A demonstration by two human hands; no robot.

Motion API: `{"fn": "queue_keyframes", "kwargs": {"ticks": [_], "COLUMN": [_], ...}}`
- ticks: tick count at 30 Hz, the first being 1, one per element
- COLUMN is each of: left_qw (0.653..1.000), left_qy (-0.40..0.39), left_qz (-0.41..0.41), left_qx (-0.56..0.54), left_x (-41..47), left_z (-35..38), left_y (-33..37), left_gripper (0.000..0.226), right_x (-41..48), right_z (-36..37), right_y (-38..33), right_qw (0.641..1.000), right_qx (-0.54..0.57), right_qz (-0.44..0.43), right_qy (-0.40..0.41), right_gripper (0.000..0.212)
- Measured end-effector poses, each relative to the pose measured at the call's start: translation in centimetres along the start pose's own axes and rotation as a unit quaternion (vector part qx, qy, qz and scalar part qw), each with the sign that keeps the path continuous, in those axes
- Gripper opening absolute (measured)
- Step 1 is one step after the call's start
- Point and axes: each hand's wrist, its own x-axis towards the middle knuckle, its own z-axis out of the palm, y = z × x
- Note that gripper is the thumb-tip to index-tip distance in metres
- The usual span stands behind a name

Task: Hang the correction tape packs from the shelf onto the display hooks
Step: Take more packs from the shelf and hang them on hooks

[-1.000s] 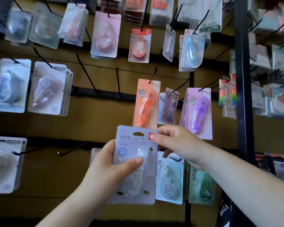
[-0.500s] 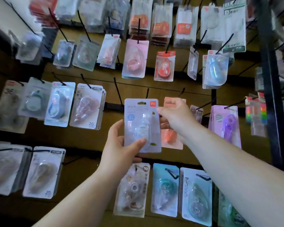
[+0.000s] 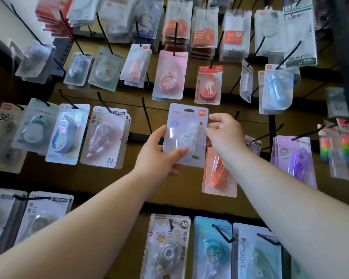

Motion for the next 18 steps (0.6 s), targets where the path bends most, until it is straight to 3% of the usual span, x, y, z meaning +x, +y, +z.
{"fn": "queue_keyframes", "kwargs": {"ticks": [7,18], "left_qw": [1.000,1.000], "left_qy": [0.004,0.022], "left_qz": [-0.007,0.012], "left_qx": [0.015,0.014], "left_x": [0.37,0.84], "left_z": [0.32,0.94], "left_y": [-0.59,0.02], "left_gripper": [0.070,0.069], "right_x": [0.31,0.70], "right_z": [-0.11,-0.43], "right_y": [0.49,0.62], "right_qw": [0.999,1.000], "right_qx": [-0.020,0.008], "right_qz": [0.027,0.014], "right_qy": [-0.035,-0.026], "right_gripper": [0.035,0.035]}}
